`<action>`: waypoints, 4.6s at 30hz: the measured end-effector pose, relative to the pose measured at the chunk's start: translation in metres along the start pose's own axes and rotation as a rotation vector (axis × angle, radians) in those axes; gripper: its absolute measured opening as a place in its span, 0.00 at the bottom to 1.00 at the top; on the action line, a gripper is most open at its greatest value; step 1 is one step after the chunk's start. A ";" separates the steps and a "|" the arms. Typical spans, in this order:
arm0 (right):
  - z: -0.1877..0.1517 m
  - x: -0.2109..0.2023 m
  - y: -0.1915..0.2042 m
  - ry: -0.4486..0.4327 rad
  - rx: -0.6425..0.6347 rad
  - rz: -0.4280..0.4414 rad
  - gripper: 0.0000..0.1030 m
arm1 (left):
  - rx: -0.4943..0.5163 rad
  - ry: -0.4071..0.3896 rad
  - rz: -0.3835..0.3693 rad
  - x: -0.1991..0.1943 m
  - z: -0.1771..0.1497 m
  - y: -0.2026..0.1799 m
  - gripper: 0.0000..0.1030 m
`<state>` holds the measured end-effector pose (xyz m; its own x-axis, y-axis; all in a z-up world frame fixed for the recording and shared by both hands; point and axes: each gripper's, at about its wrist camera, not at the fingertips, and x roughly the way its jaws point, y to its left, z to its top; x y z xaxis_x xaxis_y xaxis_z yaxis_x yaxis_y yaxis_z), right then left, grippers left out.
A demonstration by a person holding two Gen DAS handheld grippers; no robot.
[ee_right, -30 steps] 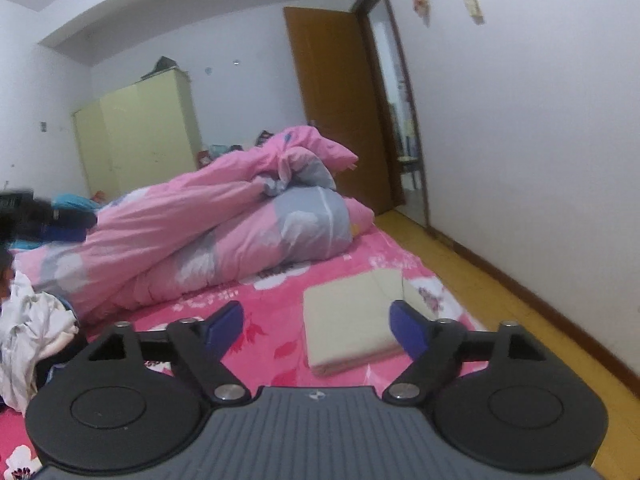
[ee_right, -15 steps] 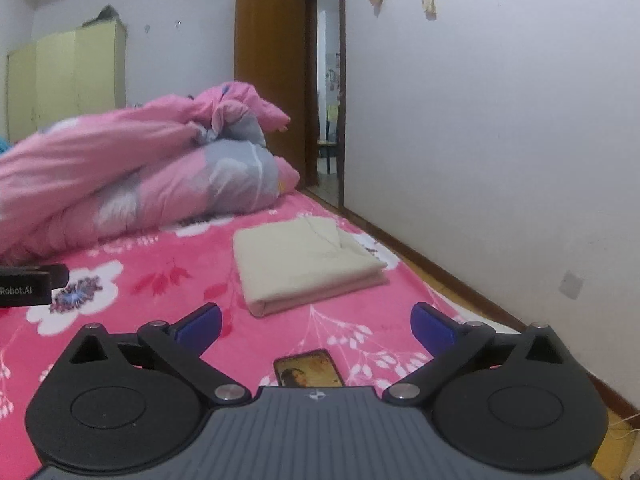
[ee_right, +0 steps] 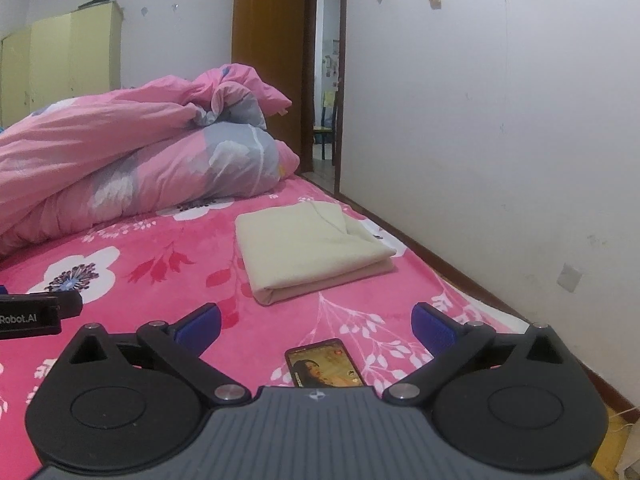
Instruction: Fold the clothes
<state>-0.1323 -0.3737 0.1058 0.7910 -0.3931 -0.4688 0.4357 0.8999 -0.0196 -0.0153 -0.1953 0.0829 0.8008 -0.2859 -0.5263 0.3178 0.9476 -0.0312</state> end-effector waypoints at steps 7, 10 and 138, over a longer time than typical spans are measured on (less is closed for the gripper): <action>-0.002 0.000 0.005 0.004 -0.020 -0.008 1.00 | 0.030 -0.028 -0.020 -0.007 -0.001 -0.004 1.00; -0.002 -0.001 0.008 -0.001 -0.039 -0.010 1.00 | 0.037 -0.038 -0.034 -0.009 -0.002 -0.006 1.00; 0.008 0.000 0.024 0.009 -0.071 0.045 1.00 | 0.038 -0.035 -0.020 -0.010 0.001 -0.004 1.00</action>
<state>-0.1182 -0.3539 0.1126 0.8050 -0.3509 -0.4783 0.3680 0.9278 -0.0613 -0.0237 -0.1963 0.0891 0.8110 -0.3105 -0.4958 0.3530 0.9356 -0.0085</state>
